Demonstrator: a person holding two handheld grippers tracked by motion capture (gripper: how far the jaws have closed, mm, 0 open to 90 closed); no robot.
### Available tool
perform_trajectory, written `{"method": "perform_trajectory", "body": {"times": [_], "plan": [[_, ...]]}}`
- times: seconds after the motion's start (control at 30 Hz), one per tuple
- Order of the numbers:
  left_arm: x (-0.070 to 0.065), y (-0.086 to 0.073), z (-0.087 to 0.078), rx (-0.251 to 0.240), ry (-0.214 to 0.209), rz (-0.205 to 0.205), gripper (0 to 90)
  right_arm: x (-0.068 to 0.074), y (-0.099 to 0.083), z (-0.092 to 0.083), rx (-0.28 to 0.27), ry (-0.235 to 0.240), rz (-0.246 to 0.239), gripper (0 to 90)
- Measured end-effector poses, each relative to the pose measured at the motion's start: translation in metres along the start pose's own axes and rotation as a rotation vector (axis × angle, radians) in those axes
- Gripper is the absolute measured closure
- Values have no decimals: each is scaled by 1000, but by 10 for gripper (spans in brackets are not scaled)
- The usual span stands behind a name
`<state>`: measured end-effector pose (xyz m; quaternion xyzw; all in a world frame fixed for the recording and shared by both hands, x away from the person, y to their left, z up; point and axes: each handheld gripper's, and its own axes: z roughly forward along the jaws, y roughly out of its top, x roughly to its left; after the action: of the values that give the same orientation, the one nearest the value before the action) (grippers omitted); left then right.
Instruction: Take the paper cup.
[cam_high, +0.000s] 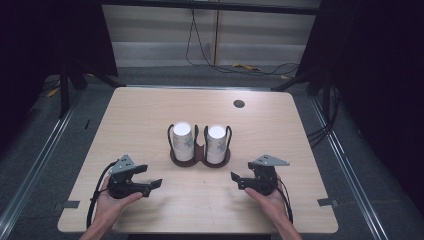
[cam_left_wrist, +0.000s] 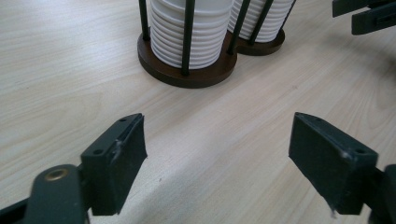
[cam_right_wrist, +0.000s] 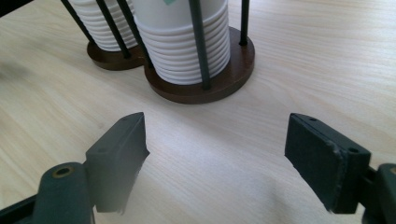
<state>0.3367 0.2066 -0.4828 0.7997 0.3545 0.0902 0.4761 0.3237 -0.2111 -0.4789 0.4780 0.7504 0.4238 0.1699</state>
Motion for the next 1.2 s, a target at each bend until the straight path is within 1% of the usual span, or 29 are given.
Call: {"method": "perform_trajectory", "body": {"times": [0.03,0.13,0.2,0.27,0.37,0.4,0.47,0.53,0.6,0.63,0.7,0.77,0.8,0.83,0.87,0.93,0.97,1.07,1.1,1.13,1.2], "plan": [[-1,0,0,-1,-2,1,181,1,1,0,2,1,7,211],[-2,-2,-3,3,-9,21,182,4,8,-3,-3,22,-1,215],[-2,-2,-4,-2,-9,21,182,5,10,-3,-7,29,-3,223],[-3,-2,-5,-8,-11,17,181,9,12,-6,-20,33,-18,280],[-3,-2,-4,-5,-13,20,180,13,18,-7,-33,41,-29,273],[-4,-2,-4,-3,-9,23,178,13,20,-8,-30,52,-37,276],[-4,-1,-3,2,-12,33,176,13,22,-8,-32,65,-35,281],[-4,-1,-2,3,-12,30,176,14,24,-7,-26,80,-51,297],[-4,-1,-2,4,-9,26,176,14,25,-7,-24,84,-56,300],[-3,-1,-2,5,-3,26,176,15,27,-7,-31,93,-59,323],[-3,-1,-3,5,-2,23,176,15,28,-7,-31,99,-64,332],[-3,-2,-4,5,0,27,177,18,31,-5,-24,126,-77,340],[-3,-2,-4,5,0,27,177,18,31,-5,-24,126,-77,340],[-4,-2,-3,6,-4,29,177,21,33,-4,-23,147,-84,346],[-4,-2,-3,6,-4,29,177,21,33,-4,-23,147,-84,346],[-5,-2,-2,9,-11,29,179,23,37,-3,-21,174,-94,351],[-5,-2,-1,19,-10,40,180,25,42,-3,-15,193,-106,363],[-6,-2,1,26,-15,42,180,25,46,-4,-27,206,-113,376],[-7,-2,2,25,-18,42,180,25,49,-4,-31,217,-113,379],[-7,-1,2,22,-18,40,180,26,52,-4,-30,224,-122,378],[-7,-1,1,17,-18,35,180,26,53,-3,-29,230,-122,378]]}}
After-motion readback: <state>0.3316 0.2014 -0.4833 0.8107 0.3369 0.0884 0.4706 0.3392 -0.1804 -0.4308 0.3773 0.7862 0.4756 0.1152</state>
